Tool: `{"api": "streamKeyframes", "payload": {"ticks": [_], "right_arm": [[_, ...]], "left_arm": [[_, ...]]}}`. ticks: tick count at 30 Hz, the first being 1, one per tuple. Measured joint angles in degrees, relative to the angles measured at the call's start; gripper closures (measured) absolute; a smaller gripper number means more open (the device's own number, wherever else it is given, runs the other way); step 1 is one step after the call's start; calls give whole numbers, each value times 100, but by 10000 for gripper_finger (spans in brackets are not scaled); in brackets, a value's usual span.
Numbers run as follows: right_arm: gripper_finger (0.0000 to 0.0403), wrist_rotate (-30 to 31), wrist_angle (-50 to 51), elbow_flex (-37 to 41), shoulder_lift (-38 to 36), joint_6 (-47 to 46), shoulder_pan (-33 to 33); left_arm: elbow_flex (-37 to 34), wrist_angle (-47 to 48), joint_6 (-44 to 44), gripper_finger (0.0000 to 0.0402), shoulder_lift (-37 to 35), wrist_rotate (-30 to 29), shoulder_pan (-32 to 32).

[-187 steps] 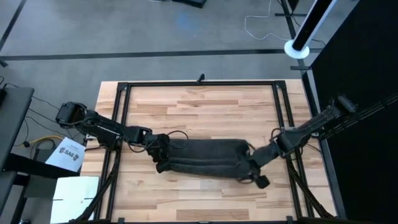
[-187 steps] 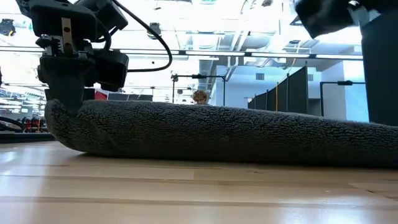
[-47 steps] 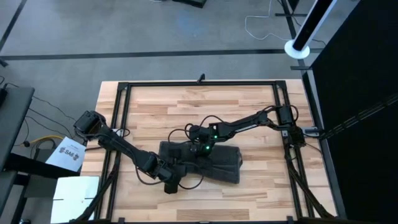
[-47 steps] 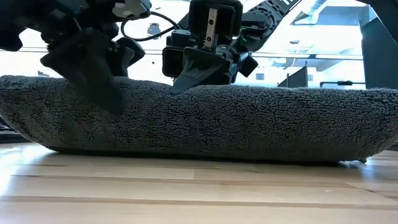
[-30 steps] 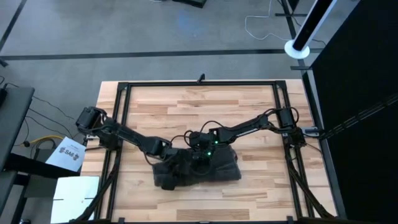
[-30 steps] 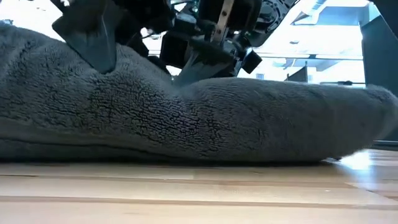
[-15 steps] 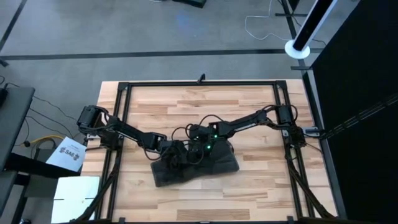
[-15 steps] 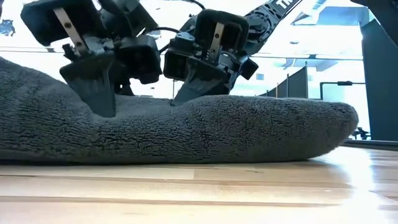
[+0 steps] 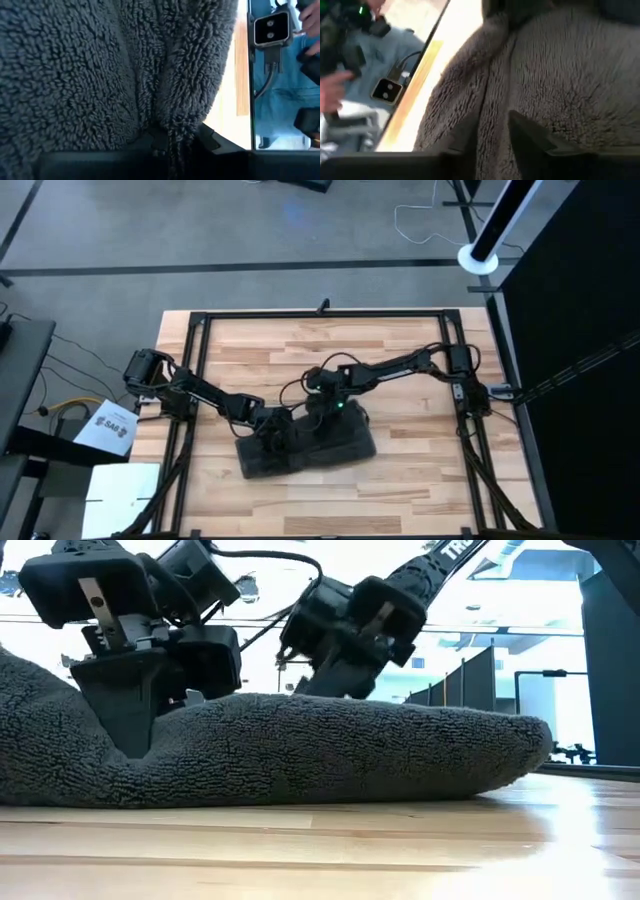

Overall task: Roll towel
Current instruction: Roll the black towel

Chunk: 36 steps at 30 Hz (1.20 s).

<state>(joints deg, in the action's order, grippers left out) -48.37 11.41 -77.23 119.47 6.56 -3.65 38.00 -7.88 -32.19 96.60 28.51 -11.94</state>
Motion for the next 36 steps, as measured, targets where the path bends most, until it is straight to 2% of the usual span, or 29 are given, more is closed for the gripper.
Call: {"api": "streamKeyframes", "payload": {"ticks": [5, 9, 14, 17, 20, 23, 25, 27, 31, 36], "right_arm": [[242, 15, 849, -4, -596, 1513, -125], [236, 264, 1876, -15, -1289, 2406, -84], [235, 482, 2841, -15, -1710, 2960, 481], [235, 1065, 2840, -15, -1734, 3004, 1045], [234, 2220, 2619, -13, -1630, 3010, 1651], [234, 3555, 2043, 62, -1603, 2701, 2109], [237, 4228, 1255, 236, -1612, 2103, 2263], [241, 4790, 917, 379, -1610, 1424, 2394], [242, 5182, 744, 400, -1511, 392, 2605], [215, 5686, 643, 409, -1327, -149, 2905]], "left_arm": [[4, -19, -205, 384, 0, -127, -5], [2, -55, -208, 384, 2, -207, -5], [7, -48, -129, 384, 2, -269, -3], [7, -45, -69, 384, 2, -261, -1], [9, -45, -45, 384, 2, -208, 2], [9, -48, -1, 384, 2, -182, -27], [9, -52, -6, 384, 2, -179, -33], [9, -58, -16, 384, 2, -179, -33], [9, -138, -2, 384, 4, -184, -10], [9, -251, -5, 384, 11, -208, 21]]}}
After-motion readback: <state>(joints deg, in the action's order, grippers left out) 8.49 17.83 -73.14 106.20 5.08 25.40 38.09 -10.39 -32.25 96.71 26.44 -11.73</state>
